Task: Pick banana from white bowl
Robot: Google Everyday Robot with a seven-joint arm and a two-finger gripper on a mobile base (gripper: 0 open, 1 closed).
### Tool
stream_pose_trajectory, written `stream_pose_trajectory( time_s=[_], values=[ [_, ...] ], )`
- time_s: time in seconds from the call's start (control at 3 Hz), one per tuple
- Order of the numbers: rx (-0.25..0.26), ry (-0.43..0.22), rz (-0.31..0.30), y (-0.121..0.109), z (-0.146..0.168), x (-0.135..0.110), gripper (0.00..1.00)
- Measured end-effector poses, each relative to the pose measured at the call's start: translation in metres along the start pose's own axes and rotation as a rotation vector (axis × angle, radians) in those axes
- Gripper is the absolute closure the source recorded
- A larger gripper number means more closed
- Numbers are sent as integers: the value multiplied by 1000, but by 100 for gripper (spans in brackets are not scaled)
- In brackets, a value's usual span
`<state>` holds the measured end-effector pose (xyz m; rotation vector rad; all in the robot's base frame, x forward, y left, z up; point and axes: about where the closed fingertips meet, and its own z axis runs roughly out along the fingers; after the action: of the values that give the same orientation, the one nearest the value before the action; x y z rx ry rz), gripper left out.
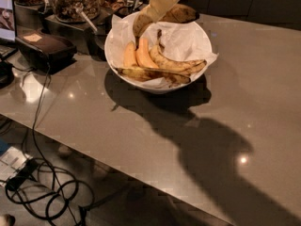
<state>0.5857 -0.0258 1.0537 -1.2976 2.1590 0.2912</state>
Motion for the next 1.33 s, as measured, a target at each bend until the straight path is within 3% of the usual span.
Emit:
stream_pose_trajectory(
  time_s=[0.33, 0.67, 1.0, 1.33],
  values=[
    [-77, -87, 30, 25, -15, 0, 100],
    [-139, -121, 62, 39, -14, 4, 100],
    [-144, -125, 63, 40, -15, 4, 100],
    [-208, -135, 72, 62, -5, 4, 100]
  ],
)
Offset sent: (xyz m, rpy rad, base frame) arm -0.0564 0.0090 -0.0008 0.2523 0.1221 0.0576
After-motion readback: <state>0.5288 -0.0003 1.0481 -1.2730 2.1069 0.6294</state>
